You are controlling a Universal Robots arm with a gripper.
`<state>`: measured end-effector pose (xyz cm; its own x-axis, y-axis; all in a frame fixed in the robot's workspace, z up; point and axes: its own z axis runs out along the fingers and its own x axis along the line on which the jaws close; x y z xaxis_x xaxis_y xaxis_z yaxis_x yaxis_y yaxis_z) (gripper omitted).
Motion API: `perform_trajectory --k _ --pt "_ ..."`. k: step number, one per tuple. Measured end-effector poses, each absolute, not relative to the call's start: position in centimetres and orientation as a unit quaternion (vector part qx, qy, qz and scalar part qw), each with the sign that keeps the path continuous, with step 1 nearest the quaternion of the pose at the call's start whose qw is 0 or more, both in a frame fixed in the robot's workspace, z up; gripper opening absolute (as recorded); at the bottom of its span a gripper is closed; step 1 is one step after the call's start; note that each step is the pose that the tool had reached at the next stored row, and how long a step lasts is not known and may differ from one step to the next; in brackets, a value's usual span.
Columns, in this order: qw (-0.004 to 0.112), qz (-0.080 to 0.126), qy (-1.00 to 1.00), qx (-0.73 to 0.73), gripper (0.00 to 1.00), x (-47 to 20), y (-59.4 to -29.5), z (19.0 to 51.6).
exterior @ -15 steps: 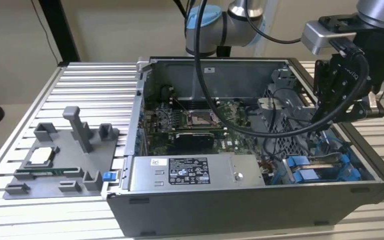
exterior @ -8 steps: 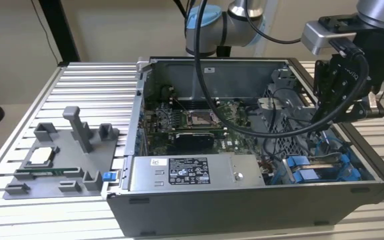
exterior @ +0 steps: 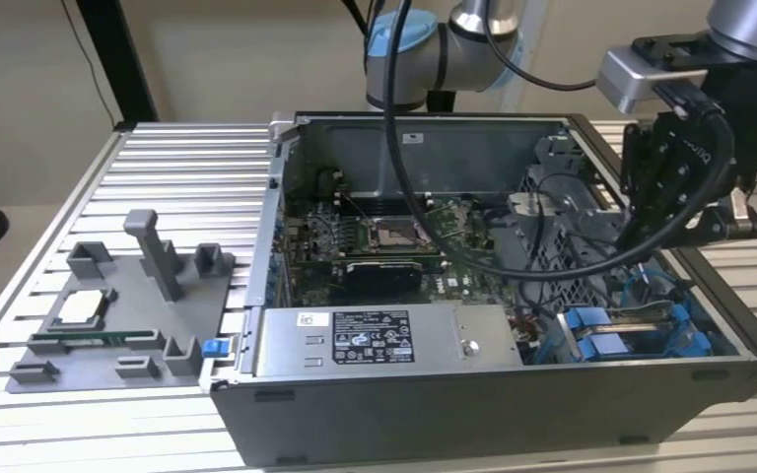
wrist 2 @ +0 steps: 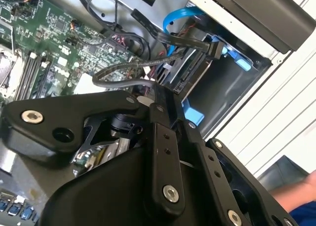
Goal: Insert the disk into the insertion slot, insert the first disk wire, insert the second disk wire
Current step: 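Insert the first disk wire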
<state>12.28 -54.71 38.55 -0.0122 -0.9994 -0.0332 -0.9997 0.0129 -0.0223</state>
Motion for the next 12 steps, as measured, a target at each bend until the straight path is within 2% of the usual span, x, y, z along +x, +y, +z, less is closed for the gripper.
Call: perform_trajectory --k 12 --pt "0.016 0.004 0.711 -0.703 0.0 12.3 -56.2 38.4"
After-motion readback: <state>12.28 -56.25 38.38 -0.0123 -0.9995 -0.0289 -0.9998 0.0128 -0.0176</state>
